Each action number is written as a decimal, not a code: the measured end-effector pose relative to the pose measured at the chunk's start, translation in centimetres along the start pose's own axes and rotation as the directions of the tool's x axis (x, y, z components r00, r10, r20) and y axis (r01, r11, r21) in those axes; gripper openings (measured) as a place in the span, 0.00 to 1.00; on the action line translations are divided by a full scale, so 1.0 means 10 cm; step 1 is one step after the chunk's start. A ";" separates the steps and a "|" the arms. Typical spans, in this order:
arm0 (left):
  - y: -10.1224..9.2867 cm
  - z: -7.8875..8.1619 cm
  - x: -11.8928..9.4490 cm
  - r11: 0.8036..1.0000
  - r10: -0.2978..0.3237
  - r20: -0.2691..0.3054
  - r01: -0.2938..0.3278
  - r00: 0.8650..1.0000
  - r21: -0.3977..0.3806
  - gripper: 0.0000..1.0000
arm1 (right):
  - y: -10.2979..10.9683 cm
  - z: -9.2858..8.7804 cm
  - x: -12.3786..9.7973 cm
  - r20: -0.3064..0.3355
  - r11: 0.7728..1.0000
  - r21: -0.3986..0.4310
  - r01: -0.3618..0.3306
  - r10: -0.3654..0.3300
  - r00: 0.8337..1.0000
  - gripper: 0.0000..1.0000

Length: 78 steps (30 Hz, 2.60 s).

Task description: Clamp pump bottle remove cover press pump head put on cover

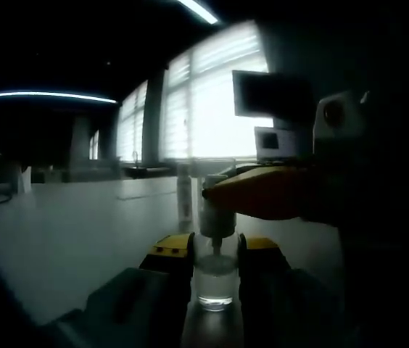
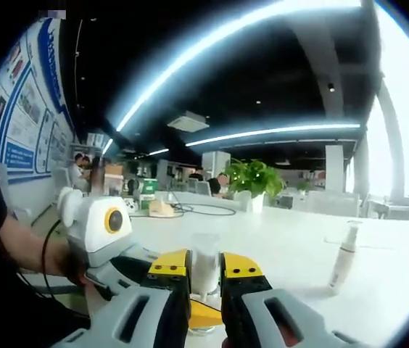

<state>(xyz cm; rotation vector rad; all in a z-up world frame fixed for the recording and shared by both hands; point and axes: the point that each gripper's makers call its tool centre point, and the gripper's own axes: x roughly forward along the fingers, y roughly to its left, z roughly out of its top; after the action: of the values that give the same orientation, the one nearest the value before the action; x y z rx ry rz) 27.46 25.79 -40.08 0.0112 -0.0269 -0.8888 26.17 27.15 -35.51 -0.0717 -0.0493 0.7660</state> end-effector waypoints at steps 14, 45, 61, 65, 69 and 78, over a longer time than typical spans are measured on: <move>0.00 0.01 0.00 1.000 -0.002 -0.001 0.002 1.000 -0.003 0.15 | 0.01 0.25 0.01 0.041 1.000 -0.014 -0.004 0.005 0.999 0.10; -0.01 -0.01 0.00 1.000 0.004 -0.008 -0.004 1.000 -0.006 0.15 | -0.28 0.46 -0.28 0.124 0.995 0.035 0.091 -0.095 0.988 0.10; 0.00 -0.04 0.01 1.000 0.003 -0.017 -0.003 1.000 0.028 0.15 | -0.58 0.27 -0.59 0.110 0.980 0.093 0.178 -0.188 0.976 0.10; -0.01 -0.05 0.01 0.999 0.003 -0.018 -0.002 1.000 0.033 0.15 | -0.63 0.23 -0.66 0.106 0.975 0.104 0.195 -0.206 0.973 0.10; -0.01 -0.05 0.00 0.999 0.002 -0.020 -0.001 1.000 0.033 0.15 | -0.66 0.19 -0.72 0.103 0.972 0.109 0.210 -0.221 0.970 0.10; -0.02 -0.05 0.00 1.000 0.004 -0.023 -0.003 1.000 0.026 0.15 | -0.75 0.08 -0.80 0.080 0.966 0.096 0.242 -0.250 0.965 0.10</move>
<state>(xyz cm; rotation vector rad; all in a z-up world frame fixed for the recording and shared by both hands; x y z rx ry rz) 27.27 25.66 -40.59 0.0455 -0.0174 -0.8850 25.55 16.27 -34.25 0.0505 -0.1105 0.5215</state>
